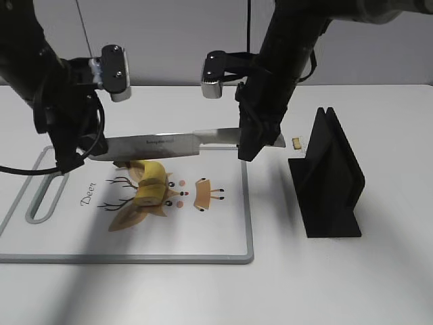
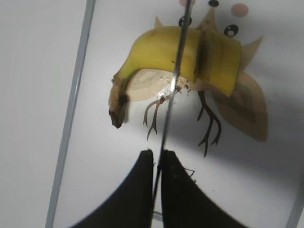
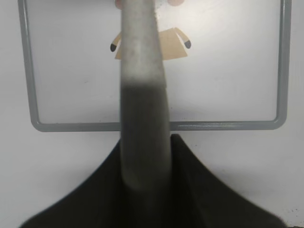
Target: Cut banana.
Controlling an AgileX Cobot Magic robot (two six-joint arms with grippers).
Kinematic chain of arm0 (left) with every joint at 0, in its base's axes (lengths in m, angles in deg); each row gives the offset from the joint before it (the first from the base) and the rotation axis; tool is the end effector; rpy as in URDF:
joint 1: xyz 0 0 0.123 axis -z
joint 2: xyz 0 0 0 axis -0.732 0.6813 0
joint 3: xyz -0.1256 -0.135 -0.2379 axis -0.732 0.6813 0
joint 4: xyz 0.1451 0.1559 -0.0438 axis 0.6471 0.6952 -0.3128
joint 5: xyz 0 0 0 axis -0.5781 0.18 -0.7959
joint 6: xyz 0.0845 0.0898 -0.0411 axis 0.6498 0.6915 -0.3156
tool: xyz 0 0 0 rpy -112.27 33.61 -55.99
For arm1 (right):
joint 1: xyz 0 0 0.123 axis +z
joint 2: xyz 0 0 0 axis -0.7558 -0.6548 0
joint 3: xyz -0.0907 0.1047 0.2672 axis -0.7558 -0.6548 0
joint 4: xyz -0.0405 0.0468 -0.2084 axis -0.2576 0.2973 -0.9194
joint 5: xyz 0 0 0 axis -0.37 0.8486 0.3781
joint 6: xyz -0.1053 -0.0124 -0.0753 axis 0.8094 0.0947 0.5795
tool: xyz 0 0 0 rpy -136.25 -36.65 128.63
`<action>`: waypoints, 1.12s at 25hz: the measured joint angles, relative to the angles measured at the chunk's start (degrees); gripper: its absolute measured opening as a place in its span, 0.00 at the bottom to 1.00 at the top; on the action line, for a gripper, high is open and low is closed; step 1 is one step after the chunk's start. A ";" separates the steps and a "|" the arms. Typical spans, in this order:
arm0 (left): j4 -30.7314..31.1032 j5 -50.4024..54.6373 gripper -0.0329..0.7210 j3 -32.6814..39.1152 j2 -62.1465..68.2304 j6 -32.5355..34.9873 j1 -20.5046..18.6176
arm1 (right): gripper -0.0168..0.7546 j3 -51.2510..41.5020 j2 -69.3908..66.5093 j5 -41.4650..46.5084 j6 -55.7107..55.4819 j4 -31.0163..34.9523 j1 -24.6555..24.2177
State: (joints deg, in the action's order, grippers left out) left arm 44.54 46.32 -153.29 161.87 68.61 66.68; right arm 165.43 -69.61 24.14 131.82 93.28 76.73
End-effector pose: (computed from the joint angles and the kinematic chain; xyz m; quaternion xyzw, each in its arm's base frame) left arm 0.3164 -0.1344 0.2087 0.6578 0.7342 -0.0170 0.1674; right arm 0.3595 0.2335 0.1823 -0.6504 0.7422 0.1414 0.0789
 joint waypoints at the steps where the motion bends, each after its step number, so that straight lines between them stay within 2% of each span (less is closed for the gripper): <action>1: 0.00 -0.39 0.05 0.00 0.32 0.00 0.00 | 0.26 0.00 -0.30 -0.07 -0.13 -0.07 0.00; 28: 0.61 -4.59 0.05 0.00 4.87 0.18 -0.21 | 0.27 0.28 -4.50 -3.05 -0.41 -0.44 -0.13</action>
State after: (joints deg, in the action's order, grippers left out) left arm 45.15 41.73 -153.29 166.74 68.78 66.47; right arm 165.71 -74.11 21.10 131.41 92.84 76.60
